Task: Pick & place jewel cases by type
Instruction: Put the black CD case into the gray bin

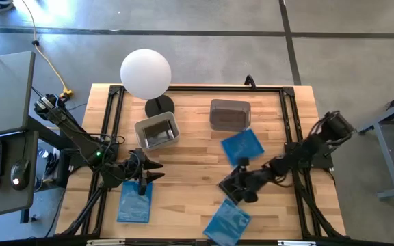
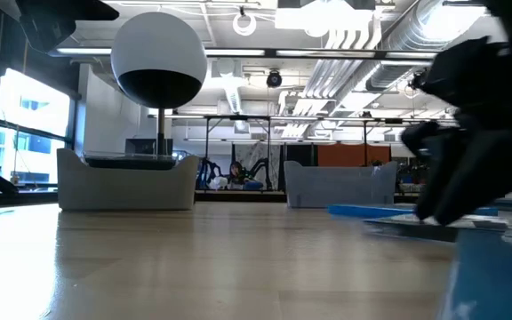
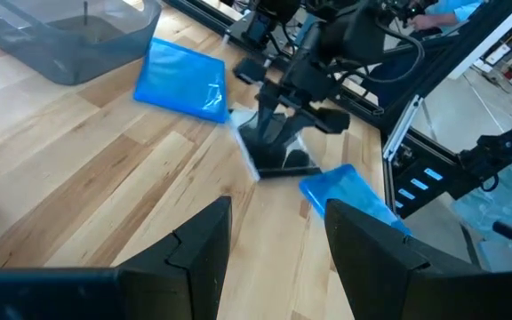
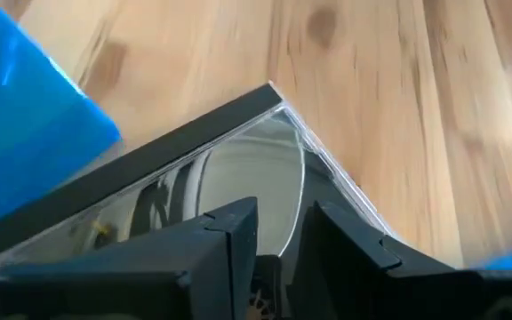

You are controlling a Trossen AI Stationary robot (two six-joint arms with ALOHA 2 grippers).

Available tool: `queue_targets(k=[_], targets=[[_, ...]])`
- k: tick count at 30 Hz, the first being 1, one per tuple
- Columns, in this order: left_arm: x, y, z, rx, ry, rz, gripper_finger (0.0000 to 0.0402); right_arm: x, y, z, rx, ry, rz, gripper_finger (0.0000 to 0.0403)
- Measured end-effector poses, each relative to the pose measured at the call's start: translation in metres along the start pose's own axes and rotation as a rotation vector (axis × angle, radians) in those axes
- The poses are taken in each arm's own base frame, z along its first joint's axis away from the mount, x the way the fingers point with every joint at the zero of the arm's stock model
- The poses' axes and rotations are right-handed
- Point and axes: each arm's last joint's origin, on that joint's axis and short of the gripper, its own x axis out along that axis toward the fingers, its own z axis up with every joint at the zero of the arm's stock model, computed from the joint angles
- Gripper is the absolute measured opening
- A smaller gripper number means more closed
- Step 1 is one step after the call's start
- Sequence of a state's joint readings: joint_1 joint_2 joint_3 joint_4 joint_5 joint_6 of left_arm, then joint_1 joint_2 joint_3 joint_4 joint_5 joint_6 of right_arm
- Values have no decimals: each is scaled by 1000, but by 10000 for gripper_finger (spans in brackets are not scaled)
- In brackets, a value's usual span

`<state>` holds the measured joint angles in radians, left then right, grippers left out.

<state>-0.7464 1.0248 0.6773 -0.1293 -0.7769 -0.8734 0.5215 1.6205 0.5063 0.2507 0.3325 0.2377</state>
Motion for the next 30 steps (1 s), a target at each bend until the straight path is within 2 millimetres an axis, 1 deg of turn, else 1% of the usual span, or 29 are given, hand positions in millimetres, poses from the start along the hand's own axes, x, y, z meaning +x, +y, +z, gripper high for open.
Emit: queue_targets(k=[3,6,10,15,18,20,22,24,27,30], targets=[[0,0,0,0,0,0,182,17,-7,13,-65,8,-9,108],[0,0,0,1,0,1,182,32,-16,31,-152,-1,-40,108],[0,0,0,0,1,-1,182,49,-32,62,-227,-25,-57,108],[0,0,0,2,5,-5,182,72,-55,101,-275,-86,-27,108],[0,0,0,4,6,-5,182,87,-65,118,-310,-114,-17,108],[0,0,0,4,11,-9,182,93,-69,131,-336,-136,-29,108],[0,-1,-1,4,25,-20,182,91,-71,146,-348,-168,-43,108],[0,-1,-1,2,47,-39,182,86,-67,159,-355,-169,-43,108],[0,-3,-2,-4,75,-69,182,73,-58,167,-385,-82,-32,108],[0,-2,-2,0,70,-64,182,53,-47,170,-421,9,-32,108]])
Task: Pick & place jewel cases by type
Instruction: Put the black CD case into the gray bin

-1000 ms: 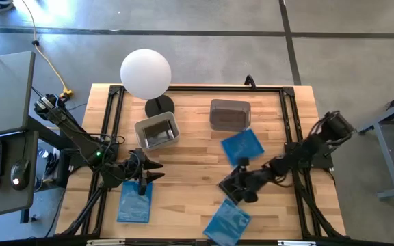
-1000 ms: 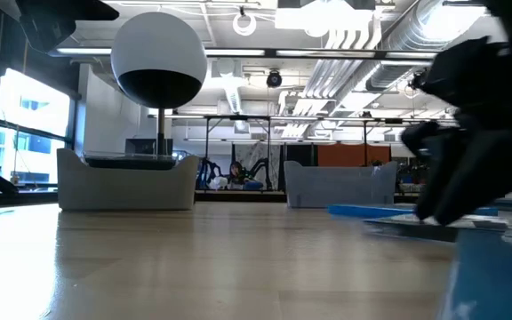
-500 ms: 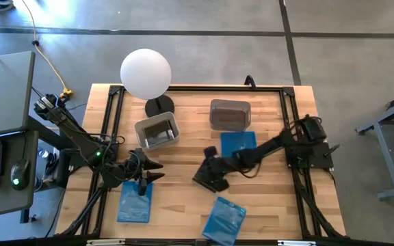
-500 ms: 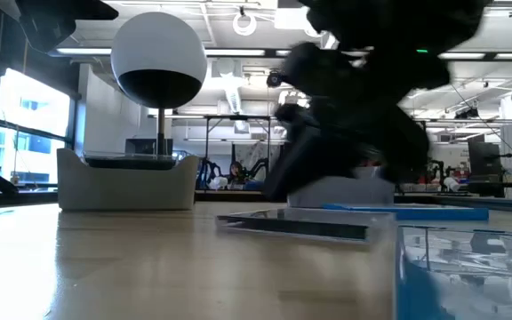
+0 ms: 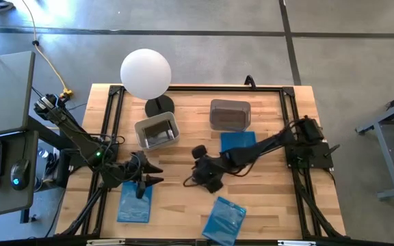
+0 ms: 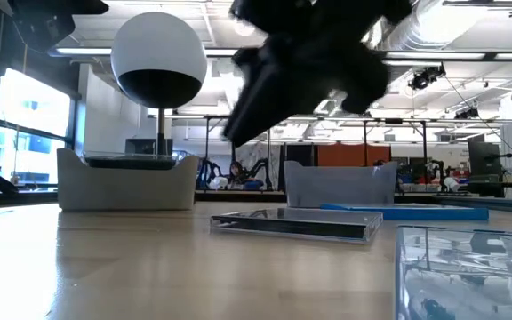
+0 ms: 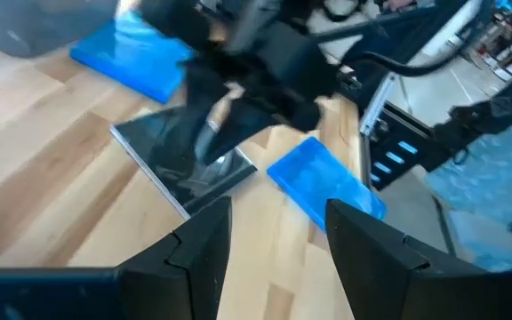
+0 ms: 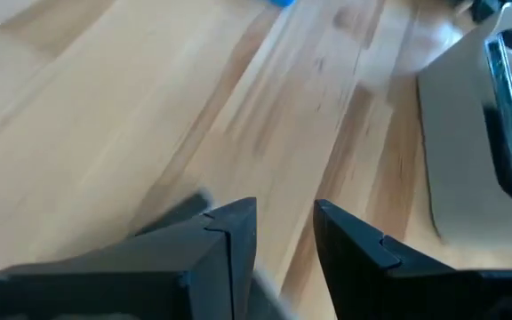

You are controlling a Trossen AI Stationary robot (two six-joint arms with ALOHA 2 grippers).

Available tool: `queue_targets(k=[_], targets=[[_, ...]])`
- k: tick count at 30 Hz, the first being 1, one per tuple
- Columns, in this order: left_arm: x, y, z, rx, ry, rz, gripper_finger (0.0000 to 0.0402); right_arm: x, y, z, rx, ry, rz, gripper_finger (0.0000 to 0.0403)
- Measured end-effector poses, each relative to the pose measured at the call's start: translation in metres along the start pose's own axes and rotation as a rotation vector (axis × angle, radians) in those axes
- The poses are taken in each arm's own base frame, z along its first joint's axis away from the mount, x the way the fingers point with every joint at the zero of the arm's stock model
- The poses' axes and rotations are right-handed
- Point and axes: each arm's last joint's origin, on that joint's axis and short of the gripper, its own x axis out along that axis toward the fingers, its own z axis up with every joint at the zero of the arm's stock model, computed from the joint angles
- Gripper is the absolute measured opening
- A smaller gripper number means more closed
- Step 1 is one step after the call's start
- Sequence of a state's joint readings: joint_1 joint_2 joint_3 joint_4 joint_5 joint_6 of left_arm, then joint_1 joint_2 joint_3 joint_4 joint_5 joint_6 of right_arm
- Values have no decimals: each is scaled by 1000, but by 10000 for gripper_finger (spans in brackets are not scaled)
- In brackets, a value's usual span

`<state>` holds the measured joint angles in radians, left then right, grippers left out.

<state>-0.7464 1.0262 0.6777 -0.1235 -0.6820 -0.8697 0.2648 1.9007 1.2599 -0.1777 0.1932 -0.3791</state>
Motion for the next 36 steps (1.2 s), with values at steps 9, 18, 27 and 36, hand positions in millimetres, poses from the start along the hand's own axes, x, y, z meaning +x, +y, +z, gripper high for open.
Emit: queue_targets(k=[9,18,27,36], targets=[[39,13,-8,-107,17,138,182,-43,52,-1,-42,231,32,108],[112,49,-11,-303,144,160,182,-54,81,-4,-35,305,25,108],[147,82,-16,-382,198,193,182,-51,81,-8,-64,337,42,108],[157,83,-15,-385,169,129,182,-32,86,-19,-80,412,45,113]])
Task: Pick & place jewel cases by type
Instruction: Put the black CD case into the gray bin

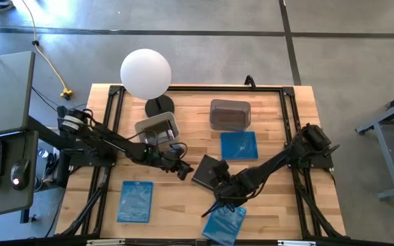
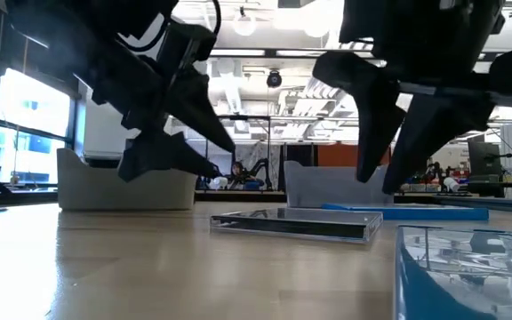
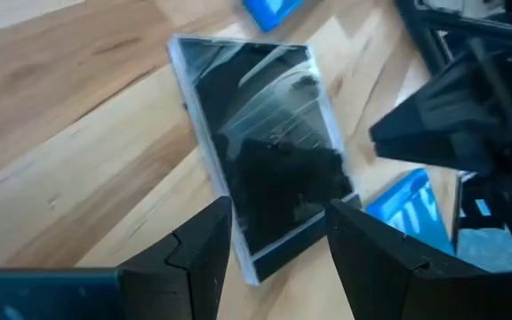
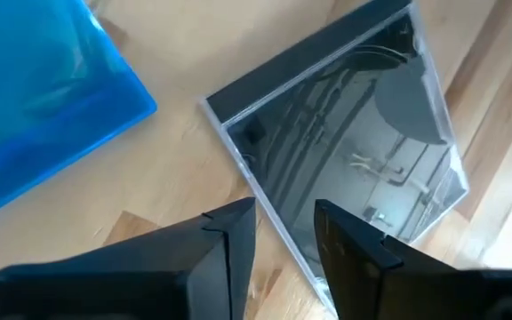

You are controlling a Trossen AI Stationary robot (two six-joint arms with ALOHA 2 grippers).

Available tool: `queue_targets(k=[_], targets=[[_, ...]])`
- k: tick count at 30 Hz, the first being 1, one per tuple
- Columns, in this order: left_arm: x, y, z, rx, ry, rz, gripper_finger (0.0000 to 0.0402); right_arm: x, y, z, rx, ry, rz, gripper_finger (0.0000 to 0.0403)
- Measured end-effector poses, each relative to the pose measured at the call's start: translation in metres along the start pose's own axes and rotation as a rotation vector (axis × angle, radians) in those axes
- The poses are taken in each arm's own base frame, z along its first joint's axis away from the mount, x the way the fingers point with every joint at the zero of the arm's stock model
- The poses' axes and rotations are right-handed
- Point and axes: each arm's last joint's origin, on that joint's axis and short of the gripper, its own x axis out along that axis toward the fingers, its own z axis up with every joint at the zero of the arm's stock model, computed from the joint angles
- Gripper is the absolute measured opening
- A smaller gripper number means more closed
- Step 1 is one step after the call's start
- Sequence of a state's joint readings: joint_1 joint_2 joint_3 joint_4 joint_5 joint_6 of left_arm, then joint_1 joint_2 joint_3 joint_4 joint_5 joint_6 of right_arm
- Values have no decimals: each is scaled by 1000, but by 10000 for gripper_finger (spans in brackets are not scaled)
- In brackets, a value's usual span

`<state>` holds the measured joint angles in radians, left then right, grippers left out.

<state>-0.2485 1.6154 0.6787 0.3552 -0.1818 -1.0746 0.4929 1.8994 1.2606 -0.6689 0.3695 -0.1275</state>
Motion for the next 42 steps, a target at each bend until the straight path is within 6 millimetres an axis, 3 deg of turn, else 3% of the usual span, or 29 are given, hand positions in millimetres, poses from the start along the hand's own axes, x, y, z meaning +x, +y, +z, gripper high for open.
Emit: queue_targets(k=[8,14,21,27,42], targets=[[7,8,-5,-18,8,49,182,2,-1,-2,20,20,-14,142],[24,12,-11,-21,24,77,182,12,4,-3,5,60,-5,157],[40,7,-12,-21,29,90,182,18,2,-3,29,77,-87,163],[55,3,-12,-45,32,78,182,23,1,-5,-17,96,-54,162],[56,4,-11,-66,46,91,182,16,10,-13,-101,179,-158,162]])
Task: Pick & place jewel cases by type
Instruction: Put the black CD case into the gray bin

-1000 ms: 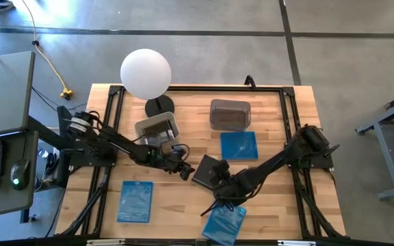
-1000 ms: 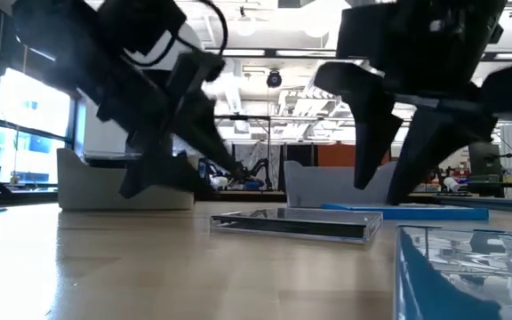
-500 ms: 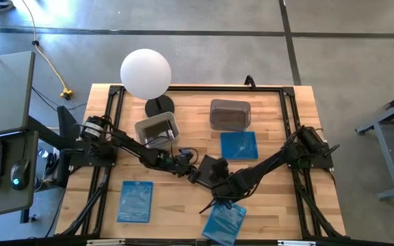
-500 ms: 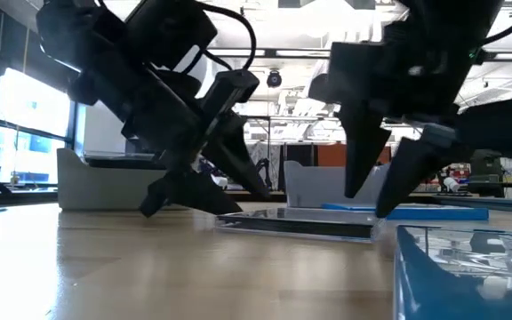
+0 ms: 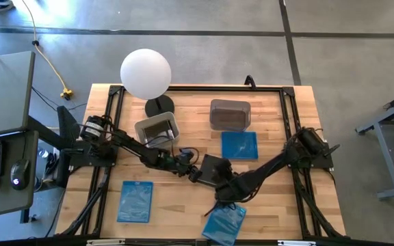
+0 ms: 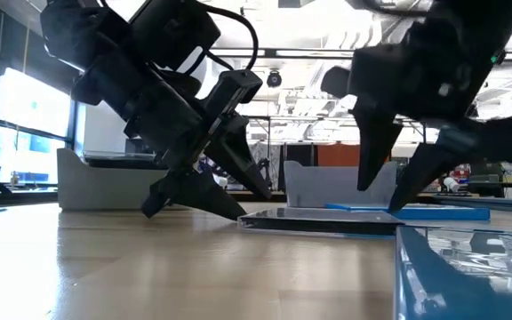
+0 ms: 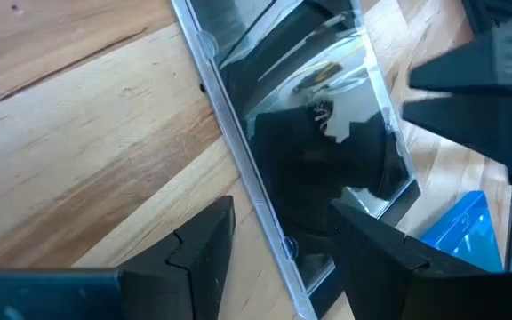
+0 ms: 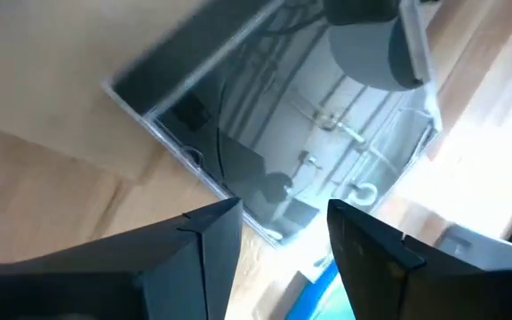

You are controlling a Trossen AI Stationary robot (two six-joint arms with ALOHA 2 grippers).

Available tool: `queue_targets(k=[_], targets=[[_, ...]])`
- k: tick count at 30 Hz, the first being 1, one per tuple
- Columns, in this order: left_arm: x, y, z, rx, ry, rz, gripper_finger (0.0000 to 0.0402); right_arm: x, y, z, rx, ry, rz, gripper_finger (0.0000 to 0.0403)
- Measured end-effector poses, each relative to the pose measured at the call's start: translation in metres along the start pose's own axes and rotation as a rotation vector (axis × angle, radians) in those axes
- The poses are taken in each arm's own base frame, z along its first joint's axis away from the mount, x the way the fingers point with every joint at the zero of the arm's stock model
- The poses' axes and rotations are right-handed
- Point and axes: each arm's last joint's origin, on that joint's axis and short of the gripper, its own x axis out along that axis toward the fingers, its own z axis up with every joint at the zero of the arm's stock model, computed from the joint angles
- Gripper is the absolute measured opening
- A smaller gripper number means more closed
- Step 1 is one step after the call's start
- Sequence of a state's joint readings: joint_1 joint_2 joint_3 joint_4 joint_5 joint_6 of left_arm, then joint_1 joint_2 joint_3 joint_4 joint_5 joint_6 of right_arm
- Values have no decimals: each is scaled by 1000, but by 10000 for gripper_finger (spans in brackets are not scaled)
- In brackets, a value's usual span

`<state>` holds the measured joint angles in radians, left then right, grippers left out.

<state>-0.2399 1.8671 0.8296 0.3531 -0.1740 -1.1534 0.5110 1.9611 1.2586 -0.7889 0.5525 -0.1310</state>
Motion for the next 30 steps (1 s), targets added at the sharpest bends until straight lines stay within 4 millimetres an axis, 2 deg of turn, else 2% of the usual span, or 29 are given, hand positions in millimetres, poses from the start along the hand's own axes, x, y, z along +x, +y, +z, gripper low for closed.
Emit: queue_targets(k=[9,15,19,24,30], targets=[[1,2,3,-9,-1,4,182,-3,3,-8,47,62,74,159],[1,3,5,-12,-1,6,182,-3,3,0,26,-15,77,160],[1,3,5,-12,0,7,182,6,7,3,-30,-6,93,161],[1,4,5,-12,0,7,182,16,10,5,-40,16,71,161],[1,3,5,-4,-7,-8,182,21,7,9,-52,-1,-47,161]])
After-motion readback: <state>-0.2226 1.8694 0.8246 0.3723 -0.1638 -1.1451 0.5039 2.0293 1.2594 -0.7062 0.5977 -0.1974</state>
